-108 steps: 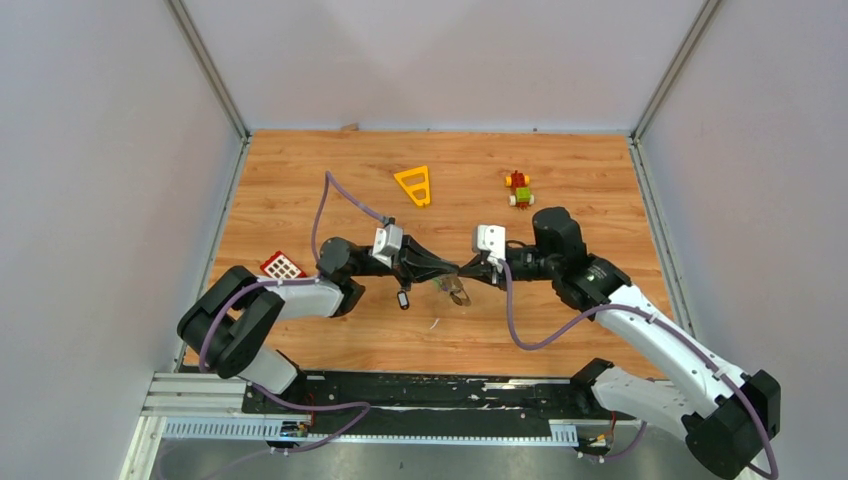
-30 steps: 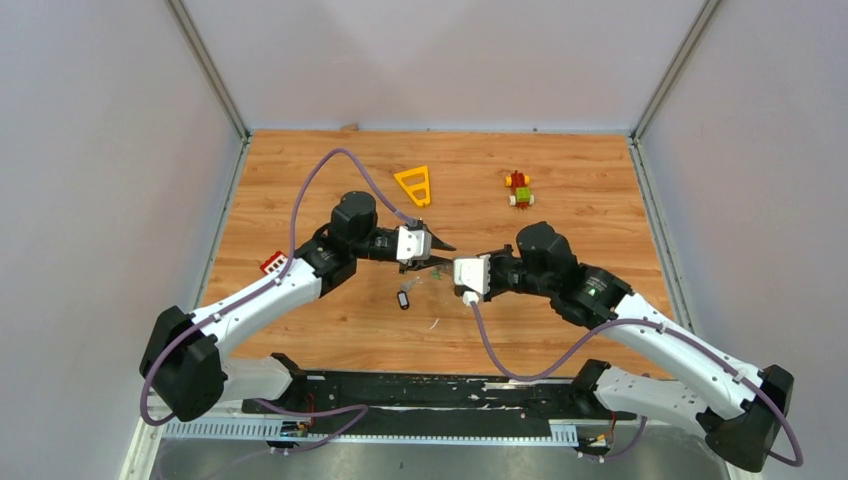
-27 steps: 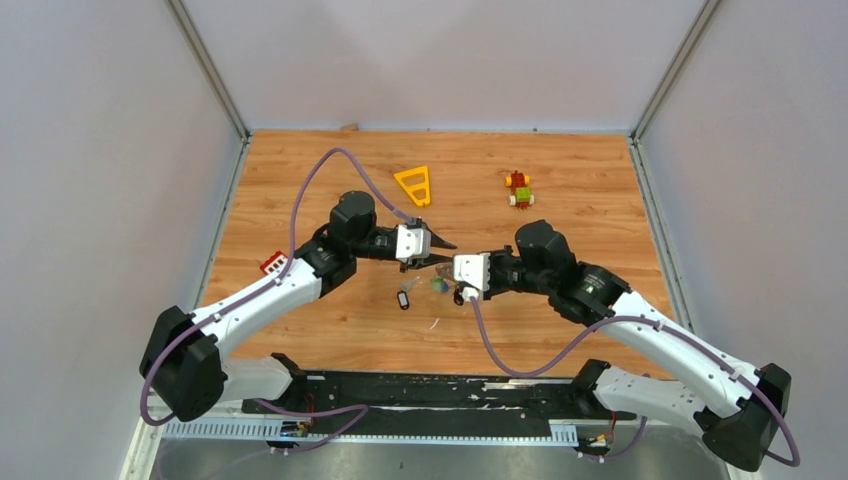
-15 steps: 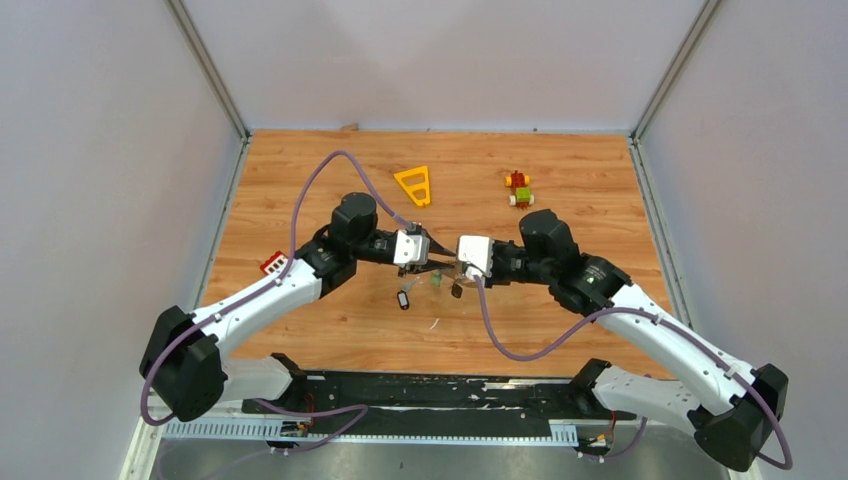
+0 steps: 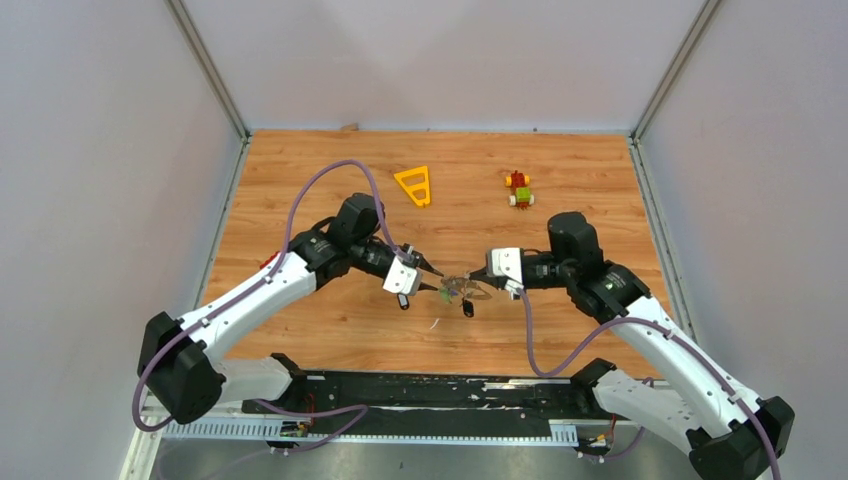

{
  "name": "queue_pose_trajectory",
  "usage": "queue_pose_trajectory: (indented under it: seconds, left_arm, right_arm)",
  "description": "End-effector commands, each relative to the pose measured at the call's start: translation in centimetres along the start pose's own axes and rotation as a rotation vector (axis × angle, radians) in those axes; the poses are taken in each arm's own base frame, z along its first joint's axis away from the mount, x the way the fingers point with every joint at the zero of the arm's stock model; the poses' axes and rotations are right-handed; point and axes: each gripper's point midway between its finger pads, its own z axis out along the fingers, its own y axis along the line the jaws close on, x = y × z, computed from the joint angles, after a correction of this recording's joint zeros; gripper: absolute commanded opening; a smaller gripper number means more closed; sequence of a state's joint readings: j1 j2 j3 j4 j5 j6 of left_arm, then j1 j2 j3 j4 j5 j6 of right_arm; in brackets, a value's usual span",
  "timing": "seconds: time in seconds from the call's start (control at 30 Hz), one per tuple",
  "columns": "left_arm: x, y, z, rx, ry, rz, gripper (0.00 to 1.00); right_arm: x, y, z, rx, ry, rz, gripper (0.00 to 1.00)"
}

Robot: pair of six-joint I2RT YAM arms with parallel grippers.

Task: Put the keys on the keyring
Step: Adjust the keyring.

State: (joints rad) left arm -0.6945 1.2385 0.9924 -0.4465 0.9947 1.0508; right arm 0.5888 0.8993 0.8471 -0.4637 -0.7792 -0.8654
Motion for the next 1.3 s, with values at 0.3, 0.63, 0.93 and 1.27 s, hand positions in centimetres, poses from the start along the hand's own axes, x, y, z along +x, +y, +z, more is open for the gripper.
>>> queue_pose_trajectory:
  seconds: [0.3, 0.63, 0.93, 1.27]
  left_arm:
    - [-3.6, -1.5, 0.4, 0.034, -0.080, 0.037, 0.38]
    - [-4.6, 0.8, 1.8, -0.071, -0.106, -0.167, 0.26]
    - [-4.2, 2.8, 3.1, -0.124, -0.096, -0.304, 0.34]
    - [-3.2, 4.3, 3.6, -0.192, -0.063, -0.414, 0.33]
  right_arm:
    - [-3.0, 3.5, 0.3, -0.235, -0.196, -0.090, 0.00]
    - [-2.4, 0.8, 0.8, -0.133, -0.126, -0.007, 0.00]
    - [-2.0, -0.7, 0.9, -0.056, -0.084, 0.058, 0.00]
    - [-1.7, -1.2, 0.8, -0.014, -0.068, 0.077, 0.00]
